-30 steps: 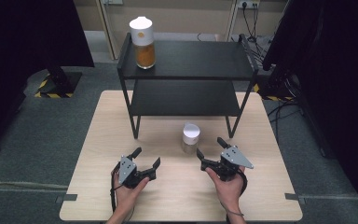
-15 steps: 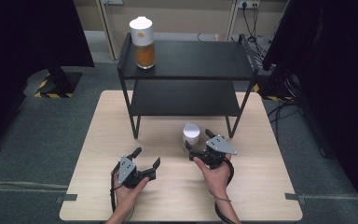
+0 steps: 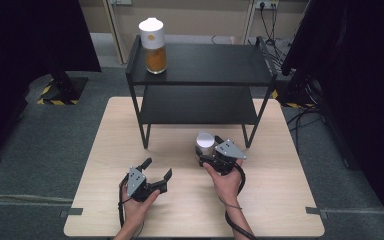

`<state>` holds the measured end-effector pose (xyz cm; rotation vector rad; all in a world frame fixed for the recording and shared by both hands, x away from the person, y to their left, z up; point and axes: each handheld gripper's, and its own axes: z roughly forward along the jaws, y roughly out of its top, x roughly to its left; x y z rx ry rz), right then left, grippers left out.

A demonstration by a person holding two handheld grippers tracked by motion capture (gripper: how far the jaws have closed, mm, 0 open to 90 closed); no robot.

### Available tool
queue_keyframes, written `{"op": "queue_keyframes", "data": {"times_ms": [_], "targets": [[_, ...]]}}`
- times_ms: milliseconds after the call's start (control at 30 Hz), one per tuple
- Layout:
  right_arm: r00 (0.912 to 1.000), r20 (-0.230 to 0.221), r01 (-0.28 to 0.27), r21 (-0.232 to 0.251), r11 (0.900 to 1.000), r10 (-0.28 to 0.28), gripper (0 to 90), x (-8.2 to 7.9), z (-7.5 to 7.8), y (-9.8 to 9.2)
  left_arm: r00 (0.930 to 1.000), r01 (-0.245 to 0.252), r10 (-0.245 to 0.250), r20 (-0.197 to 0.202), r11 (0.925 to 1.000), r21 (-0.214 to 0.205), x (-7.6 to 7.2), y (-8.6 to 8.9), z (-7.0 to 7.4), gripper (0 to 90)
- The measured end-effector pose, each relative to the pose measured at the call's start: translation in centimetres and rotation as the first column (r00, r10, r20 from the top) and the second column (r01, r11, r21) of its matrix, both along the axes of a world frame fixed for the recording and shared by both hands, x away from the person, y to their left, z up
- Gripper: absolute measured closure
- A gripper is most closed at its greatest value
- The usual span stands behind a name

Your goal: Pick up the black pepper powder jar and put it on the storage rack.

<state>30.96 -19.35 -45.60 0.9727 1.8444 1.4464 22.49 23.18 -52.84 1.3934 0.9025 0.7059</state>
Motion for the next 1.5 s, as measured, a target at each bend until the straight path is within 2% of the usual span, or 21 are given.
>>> {"op": "queue_keyframes", "data": {"times_ms": [333, 667, 1167, 1500], "targets": [[0.9999, -0.012, 0.011, -0.008, 0.9999, -0.011, 23.8, 0.2, -0.6, 0.9, 1.0, 0.002, -0.002, -0.002, 1.0, 0.0, 0.0, 0.0, 0.0, 10.8], [0.9995, 0.013, 0.029, 0.013, 0.9995, -0.03, 30.2, 0.0, -1.3, 1.2, 1.0, 0.001, -0.001, -0.002, 1.0, -0.003, 0.0, 0.1, 0.0, 10.8], [0.9996, 0.016, 0.021, 0.014, 0.9997, -0.021, 30.8, -0.1, -1.3, 1.0, 1.0, 0.002, -0.002, -0.002, 1.0, -0.002, 0.0, 0.0, 0.0, 10.8], [0.9976, 0.067, 0.013, 0.043, 0.999, -0.016, 30.8, -1.9, -0.3, 0.0, 1.0, 0.002, -0.002, -0.001, 1.0, 0.003, 0.0, 0.0, 0.0, 10.8]]}}
